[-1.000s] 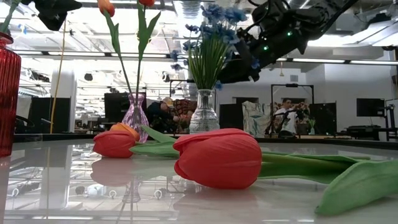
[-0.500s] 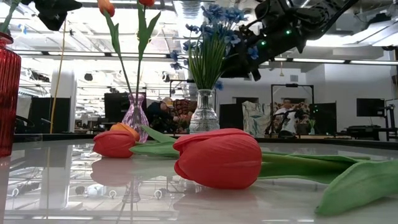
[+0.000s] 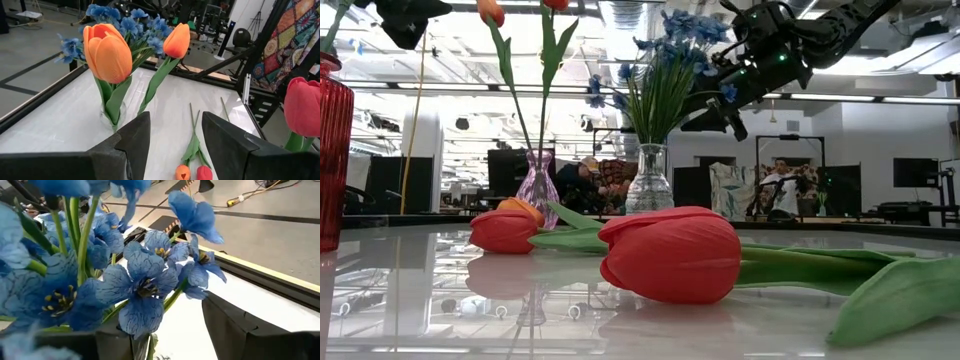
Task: Sort flowers into vase by color
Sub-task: Put the blue flowers into the transparent vase
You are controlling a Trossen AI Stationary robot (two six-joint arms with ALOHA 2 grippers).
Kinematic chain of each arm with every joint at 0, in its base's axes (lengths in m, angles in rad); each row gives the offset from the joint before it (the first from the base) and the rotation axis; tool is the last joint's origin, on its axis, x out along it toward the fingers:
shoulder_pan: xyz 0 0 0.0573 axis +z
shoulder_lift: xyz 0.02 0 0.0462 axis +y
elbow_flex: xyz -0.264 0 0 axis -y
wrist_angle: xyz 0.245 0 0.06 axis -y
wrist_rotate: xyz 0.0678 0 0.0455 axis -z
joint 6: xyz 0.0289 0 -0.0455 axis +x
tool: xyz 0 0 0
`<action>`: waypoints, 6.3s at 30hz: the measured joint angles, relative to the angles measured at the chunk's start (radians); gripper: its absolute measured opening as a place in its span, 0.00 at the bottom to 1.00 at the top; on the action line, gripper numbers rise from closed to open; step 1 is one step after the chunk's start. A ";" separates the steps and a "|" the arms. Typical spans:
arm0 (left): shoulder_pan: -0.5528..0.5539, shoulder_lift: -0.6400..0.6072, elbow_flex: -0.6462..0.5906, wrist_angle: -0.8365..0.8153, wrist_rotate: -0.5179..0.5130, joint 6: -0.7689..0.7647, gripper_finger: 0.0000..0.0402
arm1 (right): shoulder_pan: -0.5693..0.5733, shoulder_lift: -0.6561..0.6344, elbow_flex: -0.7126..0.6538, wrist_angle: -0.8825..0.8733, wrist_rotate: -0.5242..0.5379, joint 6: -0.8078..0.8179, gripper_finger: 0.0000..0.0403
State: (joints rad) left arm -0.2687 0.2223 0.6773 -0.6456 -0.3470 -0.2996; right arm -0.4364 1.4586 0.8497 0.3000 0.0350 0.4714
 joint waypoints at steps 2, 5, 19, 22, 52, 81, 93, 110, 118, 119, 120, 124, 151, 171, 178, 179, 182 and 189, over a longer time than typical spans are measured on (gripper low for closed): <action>0.000 0.000 0.000 0.000 0.000 0.000 0.42 | -0.001 0.000 0.000 0.002 0.002 0.001 0.50; 0.000 0.000 0.000 0.000 0.000 0.000 0.42 | -0.002 0.000 0.000 0.002 0.004 0.031 0.50; 0.000 0.000 0.000 0.000 0.000 0.000 0.42 | 0.019 0.000 0.000 0.046 0.009 -0.196 0.50; 0.000 0.000 0.000 0.000 0.000 0.000 0.42 | 0.024 0.000 0.000 0.053 0.009 -0.241 0.50; 0.000 0.000 0.000 0.000 0.000 0.000 0.42 | 0.087 -0.001 0.121 -0.215 0.041 -0.446 0.50; 0.000 0.000 -0.009 -0.017 0.000 0.001 0.42 | 0.129 -0.077 0.126 -0.353 0.049 -0.401 0.50; 0.000 0.001 -0.027 -0.015 0.000 -0.002 0.42 | 0.129 -0.098 0.126 -0.283 0.050 -0.401 0.50; 0.000 0.001 -0.027 -0.014 0.000 -0.002 0.42 | 0.143 -0.097 0.126 -0.302 0.121 -0.346 0.50; 0.000 0.001 -0.027 -0.015 0.000 -0.004 0.42 | 0.154 -0.069 0.125 -0.313 0.170 -0.364 0.50; 0.000 0.001 -0.027 -0.015 0.000 -0.004 0.42 | 0.155 -0.052 0.125 -0.307 0.170 -0.364 0.50; 0.000 0.001 -0.027 -0.014 0.000 -0.007 0.42 | 0.155 -0.040 0.125 -0.292 0.170 -0.364 0.50; 0.000 0.001 -0.027 -0.014 0.006 -0.012 0.42 | 0.156 -0.002 0.125 -0.238 0.169 -0.365 0.50; 0.000 0.001 -0.027 -0.014 0.009 -0.024 0.42 | 0.152 -0.132 0.125 -0.202 0.172 -0.371 0.50; 0.000 0.001 -0.027 -0.014 0.008 -0.026 0.42 | 0.097 -0.128 0.126 -0.462 0.176 -0.314 0.50; 0.000 0.001 -0.027 -0.014 0.008 -0.026 0.42 | 0.088 -0.128 0.126 -0.468 0.171 -0.288 0.50; 0.000 0.001 -0.027 -0.014 0.008 -0.026 0.42 | 0.088 -0.128 0.126 -0.468 0.169 -0.288 0.50; 0.000 0.001 -0.027 -0.014 0.008 -0.026 0.42 | 0.090 -0.128 0.126 -0.454 0.166 -0.287 0.50; 0.000 0.001 -0.027 -0.014 0.007 -0.026 0.42 | 0.092 -0.128 0.126 -0.318 0.057 -0.285 0.50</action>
State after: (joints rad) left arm -0.2688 0.2237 0.6506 -0.6598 -0.3395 -0.3252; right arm -0.3442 1.3308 0.9752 -0.0182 0.0924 0.1864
